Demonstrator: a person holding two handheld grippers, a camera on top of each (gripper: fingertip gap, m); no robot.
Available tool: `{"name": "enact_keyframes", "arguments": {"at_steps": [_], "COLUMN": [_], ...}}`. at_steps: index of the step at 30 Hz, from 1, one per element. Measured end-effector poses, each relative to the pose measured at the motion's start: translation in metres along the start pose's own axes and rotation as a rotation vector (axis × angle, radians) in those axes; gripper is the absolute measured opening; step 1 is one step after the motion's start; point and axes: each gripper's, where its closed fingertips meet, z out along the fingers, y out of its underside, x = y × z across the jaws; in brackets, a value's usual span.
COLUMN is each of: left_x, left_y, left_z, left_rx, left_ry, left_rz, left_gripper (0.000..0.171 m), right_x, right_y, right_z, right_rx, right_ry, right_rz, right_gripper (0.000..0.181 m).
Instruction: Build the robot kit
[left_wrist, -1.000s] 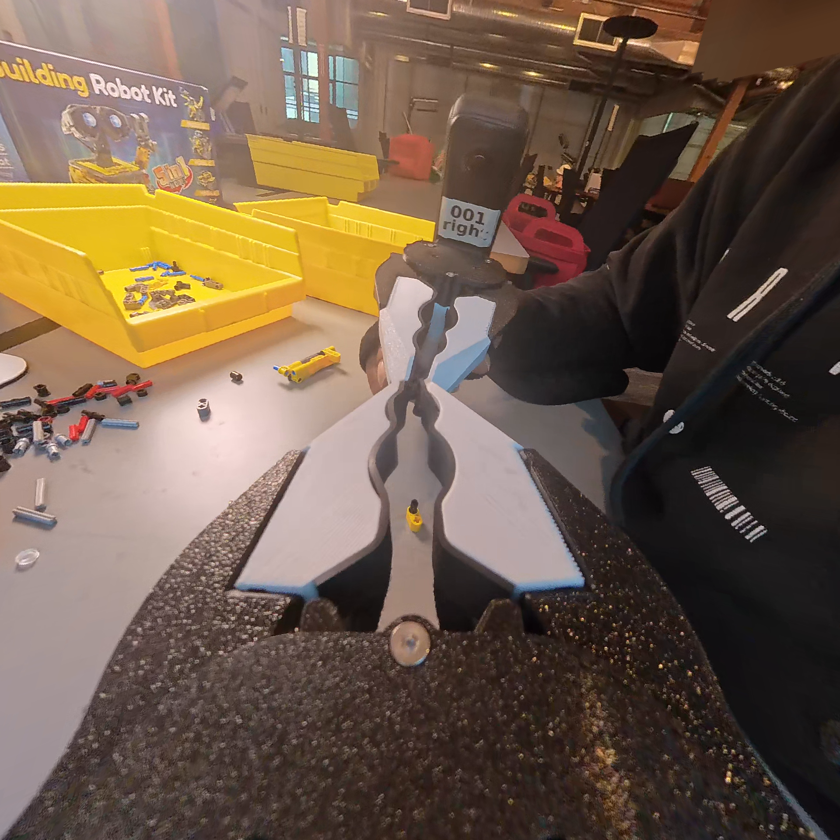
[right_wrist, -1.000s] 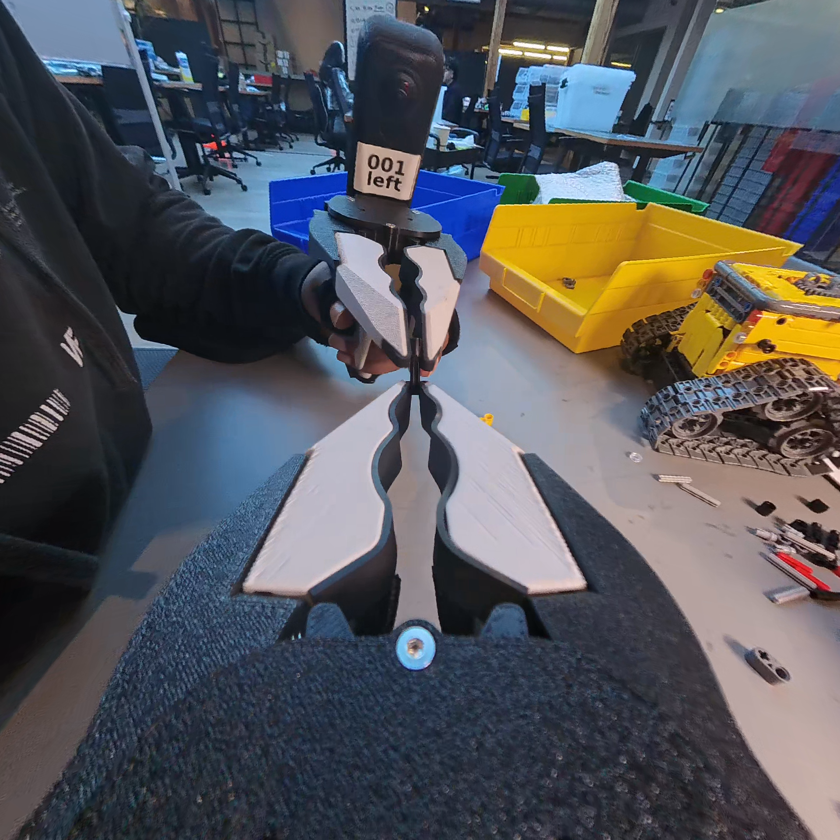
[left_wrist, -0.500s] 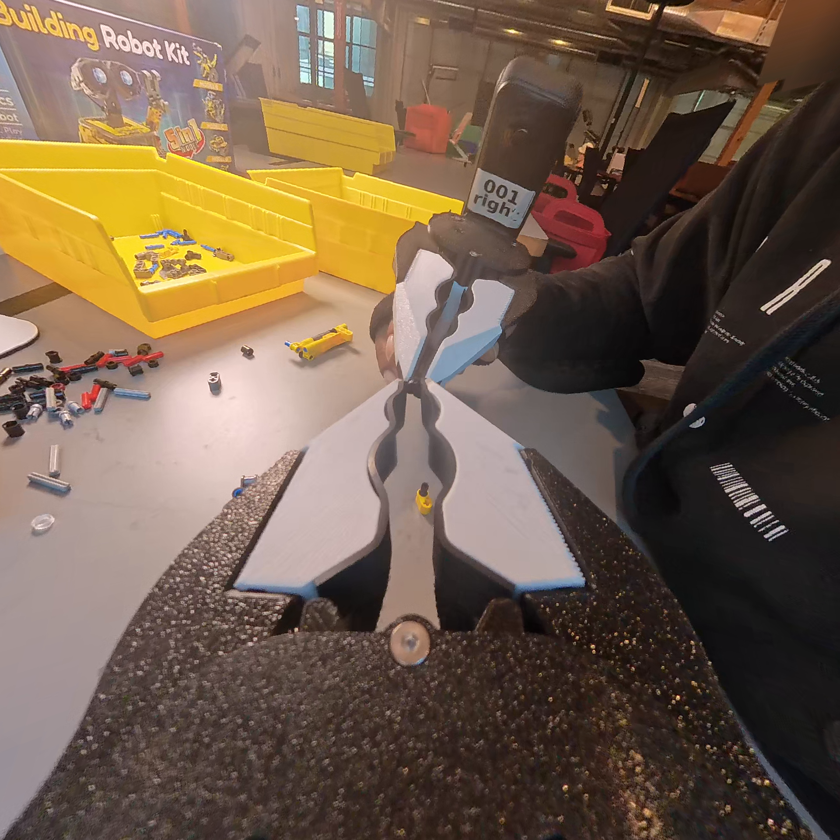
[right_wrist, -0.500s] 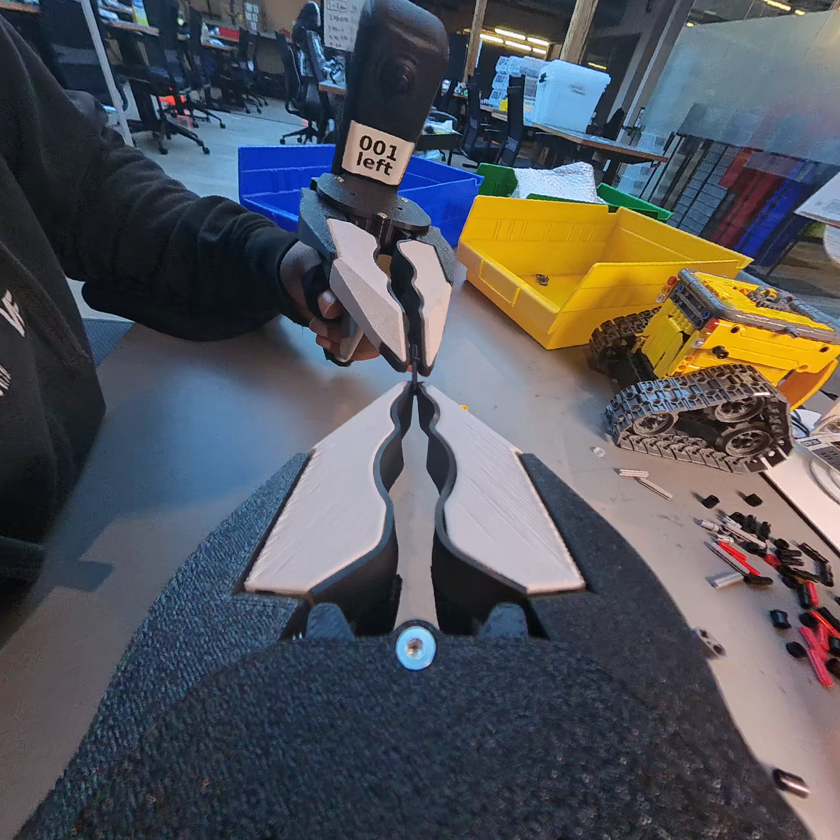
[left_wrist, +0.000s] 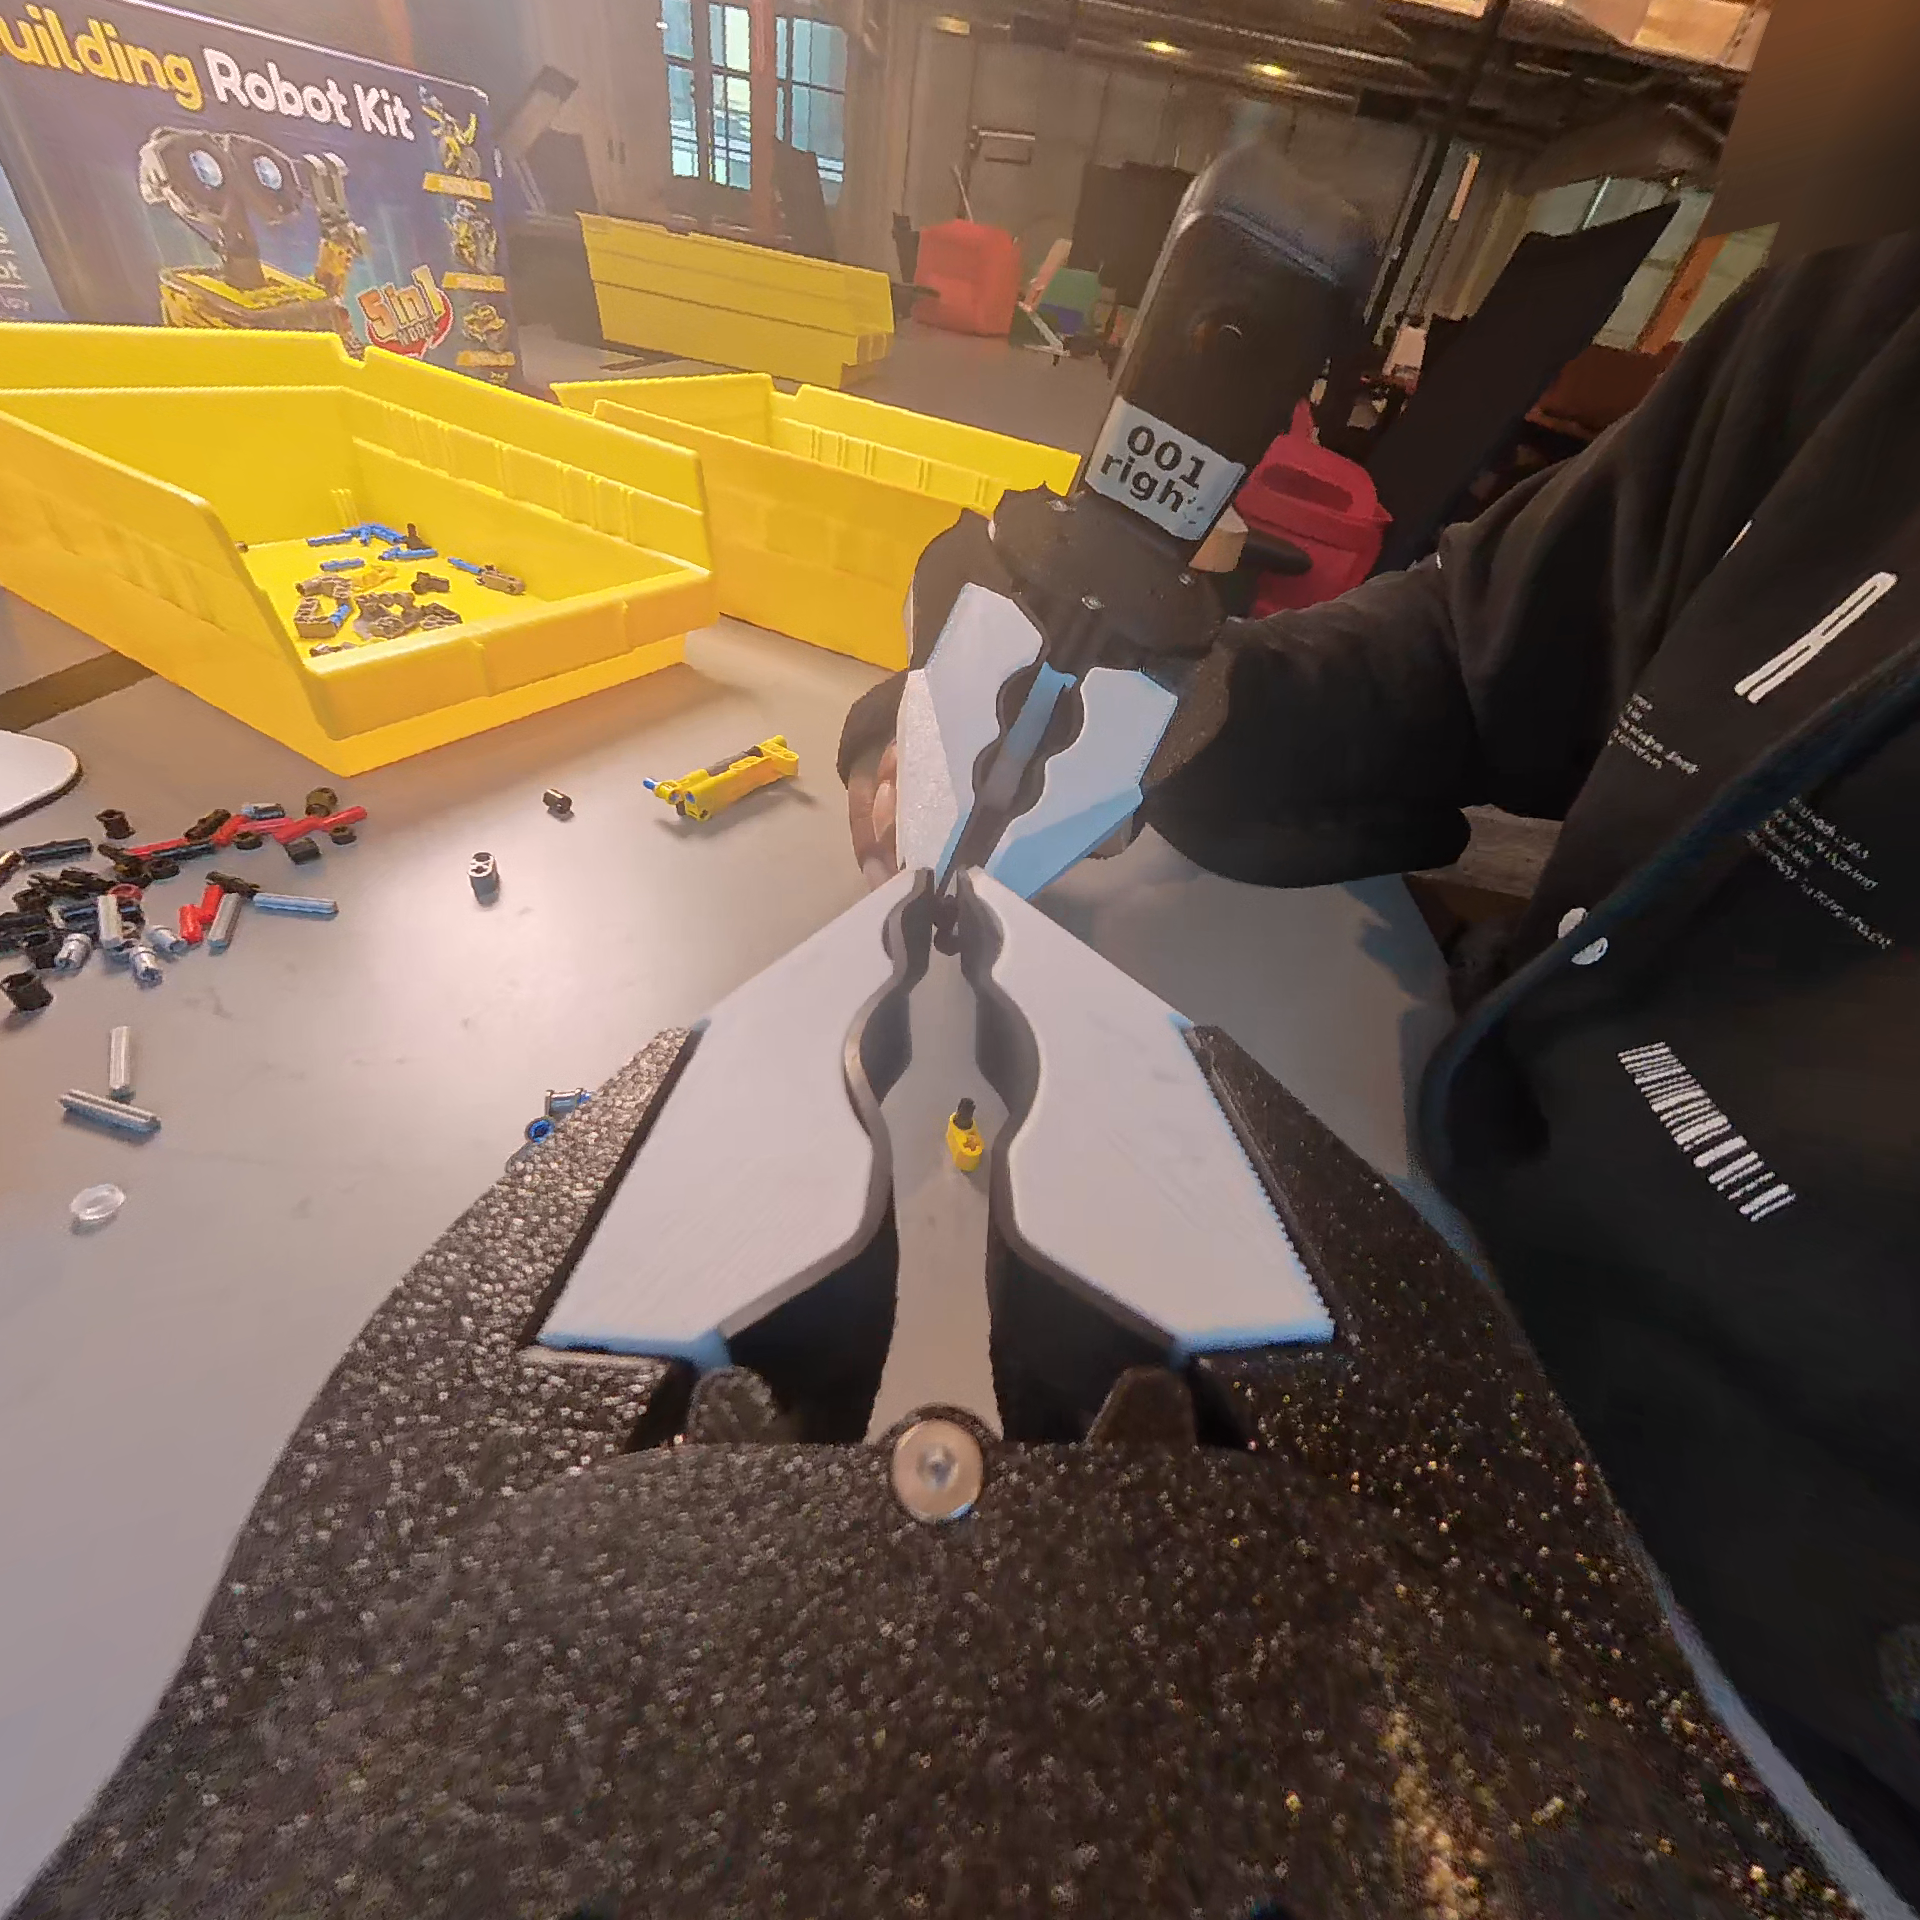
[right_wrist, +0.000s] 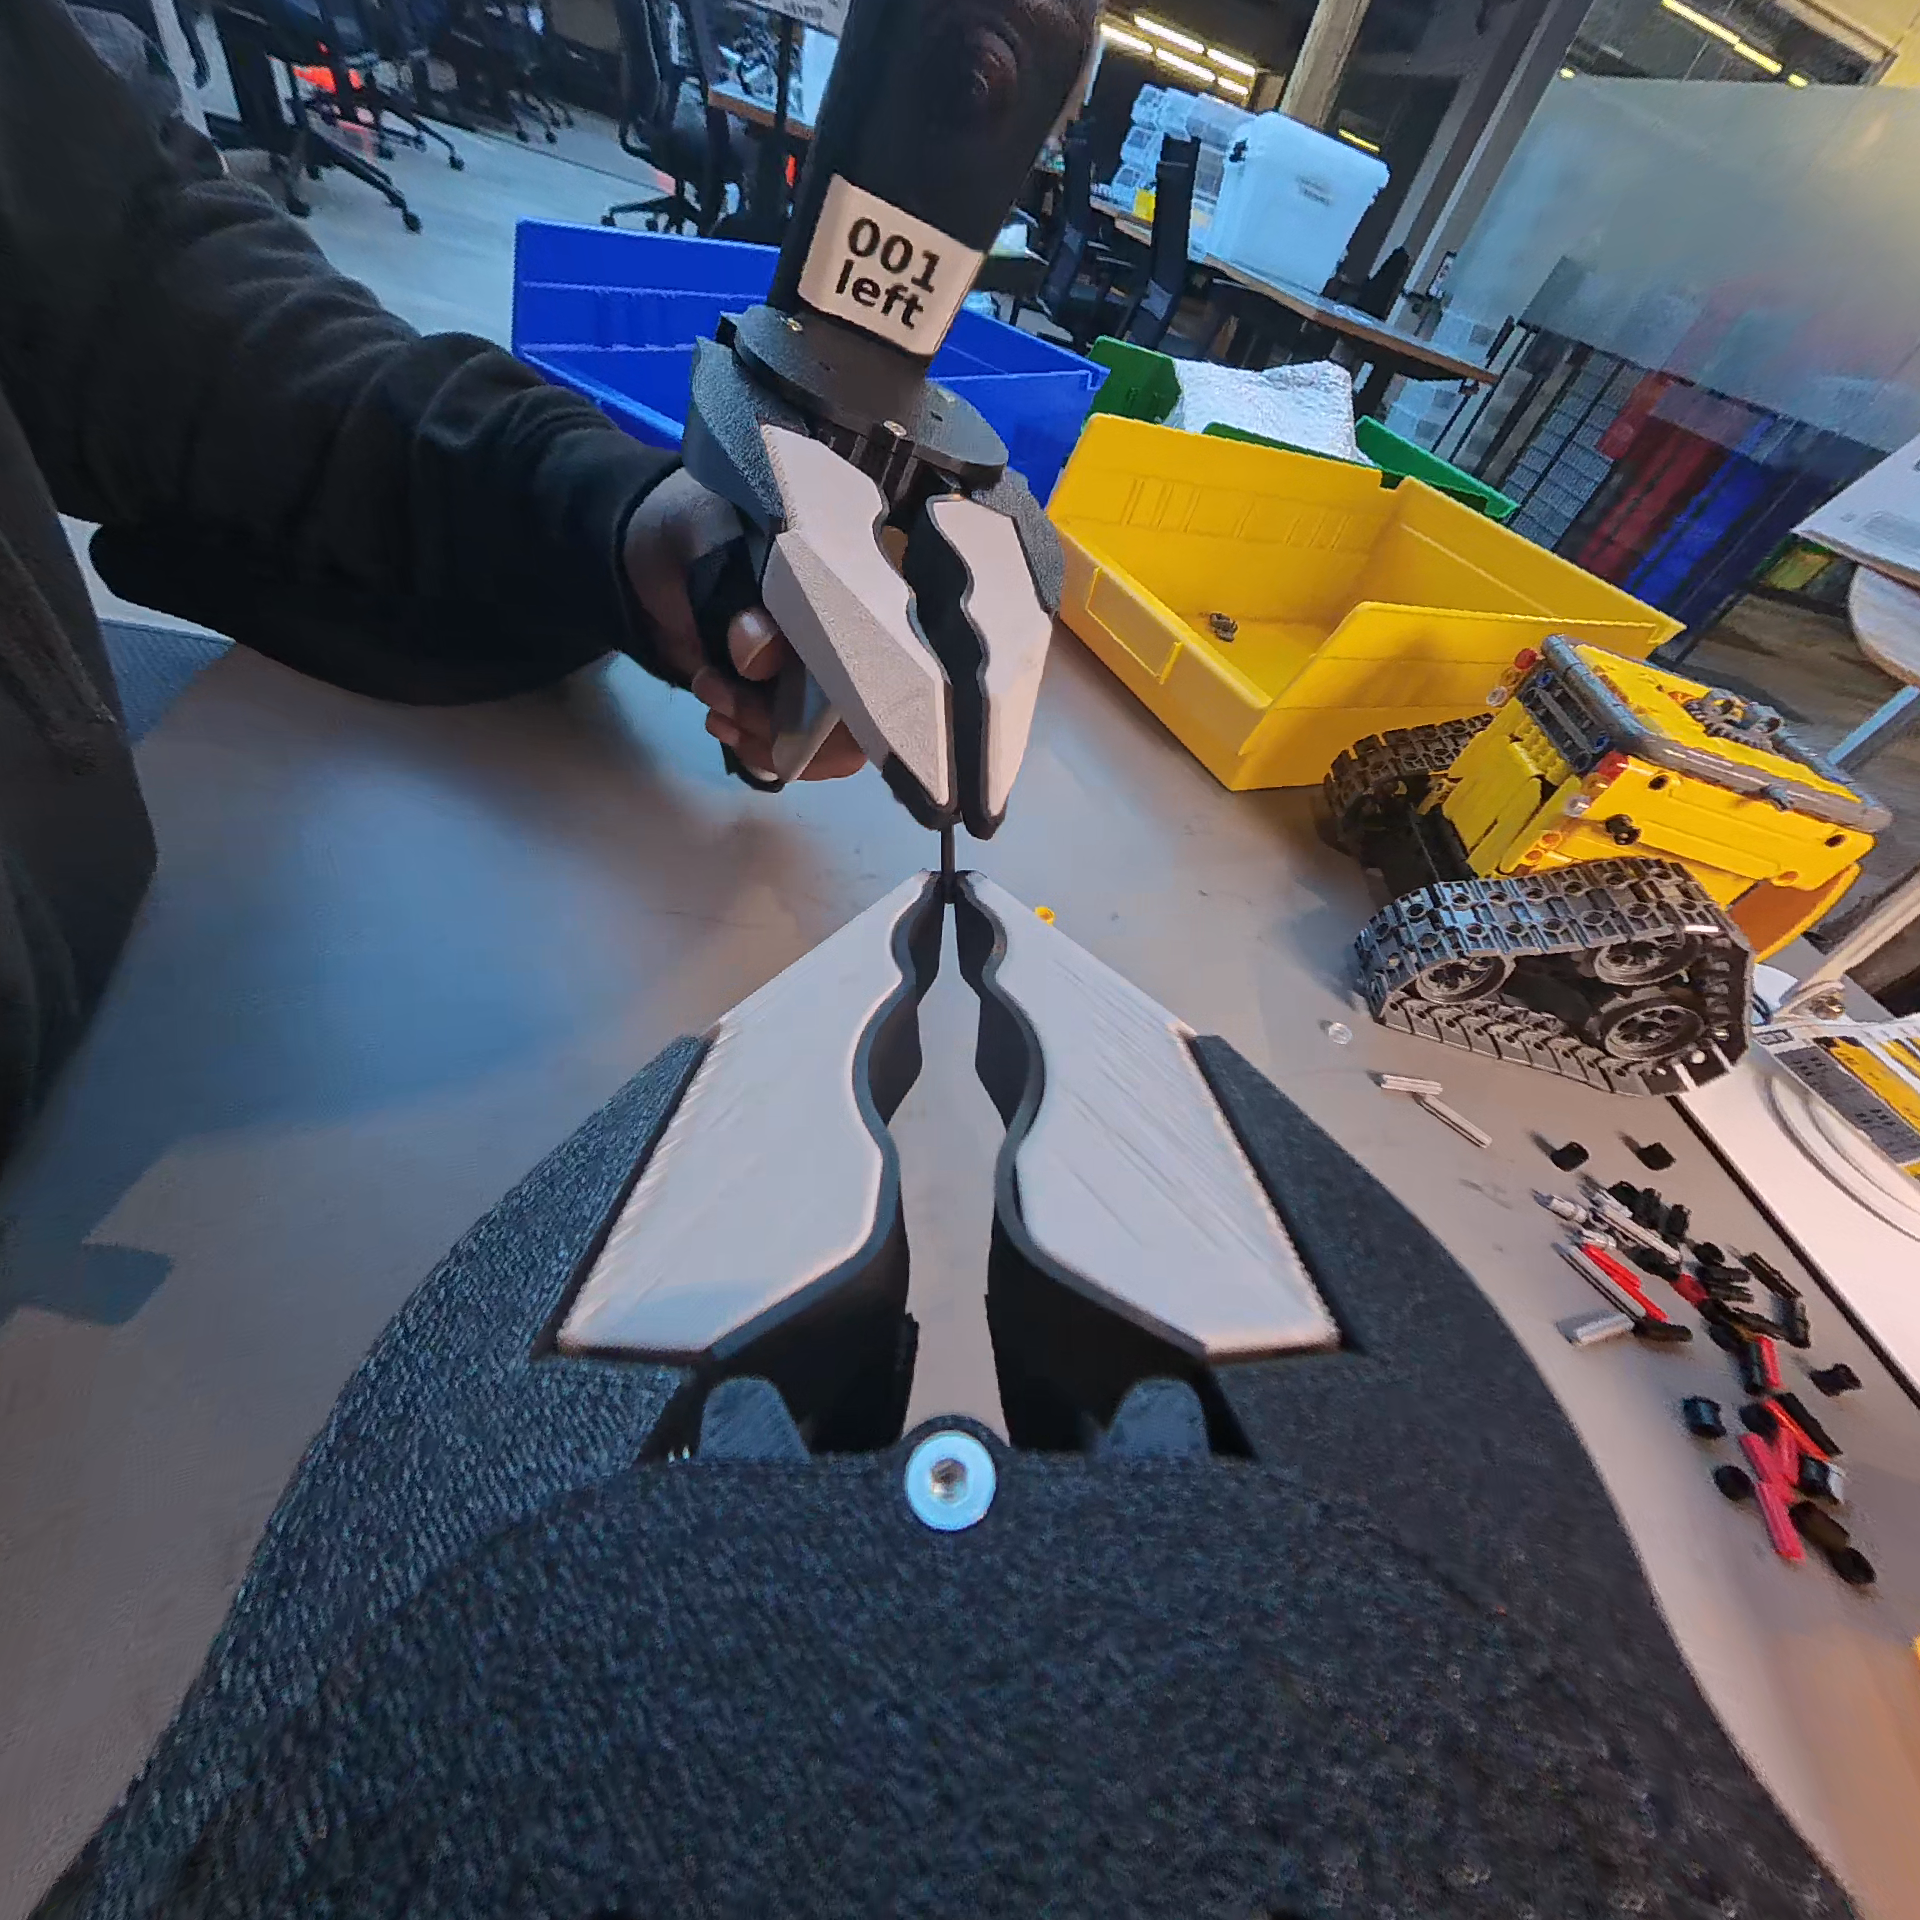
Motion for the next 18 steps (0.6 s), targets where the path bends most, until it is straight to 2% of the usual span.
{"name": "enact_keyframes", "arguments": {"at_steps": [5, 11, 15, 18], "left_x": [0.002, 0.004, 0.017, 0.028], "left_y": [0.018, 0.019, 0.017, 0.019], "left_z": [0.003, 0.004, 0.003, 0.003], "left_rx": [-0.109, -0.113, -0.106, -0.111], "left_ry": [-0.012, -0.006, 0.063, 0.112], "left_rz": [0.118, 0.129, 0.168, 0.2], "left_gripper": [0.003, 0.003, 0.003, 0.002], "right_x": [-0.01, -0.011, -0.024, -0.033], "right_y": [0.008, 0.01, 0.005, 0.01], "right_z": [0.003, 0.003, -0.003, -0.003], "right_rx": [-0.045, -0.054, -0.018, -0.053], "right_ry": [-0.054, -0.067, -0.209, -0.27], "right_rz": [0.002, 0.016, 0.157, 0.172], "right_gripper": [0.002, 0.002, 0.01, 0.008]}}
